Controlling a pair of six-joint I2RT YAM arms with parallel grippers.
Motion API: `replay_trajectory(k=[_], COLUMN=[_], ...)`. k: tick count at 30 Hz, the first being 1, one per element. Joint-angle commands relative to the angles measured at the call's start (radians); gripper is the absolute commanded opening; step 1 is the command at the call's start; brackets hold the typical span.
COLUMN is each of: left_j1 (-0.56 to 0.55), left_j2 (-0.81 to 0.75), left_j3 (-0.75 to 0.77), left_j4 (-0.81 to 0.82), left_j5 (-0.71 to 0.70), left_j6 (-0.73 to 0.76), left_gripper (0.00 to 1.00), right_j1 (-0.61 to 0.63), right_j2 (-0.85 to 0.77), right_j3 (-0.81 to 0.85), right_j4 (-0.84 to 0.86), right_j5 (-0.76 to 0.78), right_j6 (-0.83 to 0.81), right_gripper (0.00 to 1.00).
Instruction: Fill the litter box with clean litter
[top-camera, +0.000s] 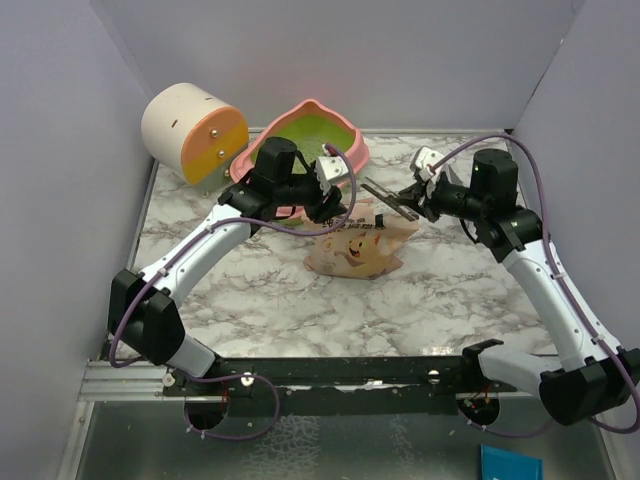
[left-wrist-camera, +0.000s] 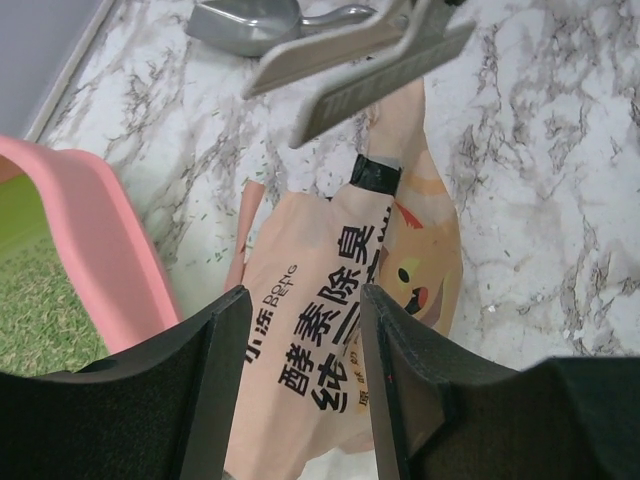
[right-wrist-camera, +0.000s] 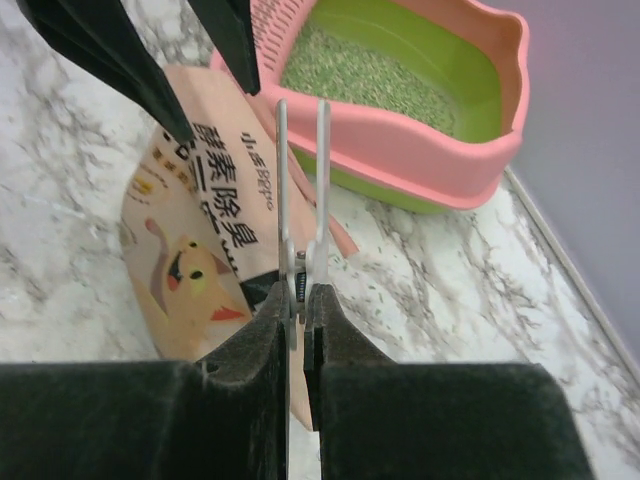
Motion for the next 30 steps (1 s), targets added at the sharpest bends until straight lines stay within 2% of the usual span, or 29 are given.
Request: replay_trajectory(k=[1, 6, 10, 16, 20, 30], left_j1=[-0.003, -0.003, -0.01, -0.054, -0.086, -0.098], left_j2=[0.032, 0.057, 0.084, 0.149, 0.185, 0.167], left_j3=[-0.044, -0.058, -0.051, -0.008, 0.013, -0.017], left_j4=[0.065, 0.097, 0.105, 0.056, -0.01, 0.029], left_j5=[0.129, 0.207, 0.29, 0.279, 0.208, -0.032], left_j6=[0.11, 0.128, 0.117, 0.14, 0.187, 0.207], left_gripper=[0.51, 0.51, 0.51, 0.5, 0.5, 0.46], right_j1=[0.011, 0.018, 0.021, 0.03, 0.041, 0.06], right_j2=[0.036, 0.043, 0.025, -0.011, -0.018, 0.016], right_j3=[0.038, 0.032, 0.023, -0.016, -0.031, -0.043], right_j4=[-0.096, -0.128, -0.13, -0.136, -0.148, -0.184], right_j5=[0.101, 0.172, 0.168, 0.173, 0.194, 0.243], right_j6=[-0.209, -0.257, -0.254, -0.246, -0.241, -0.231], right_gripper=[0.01, 0.01, 0.01, 0.01, 0.01, 0.01])
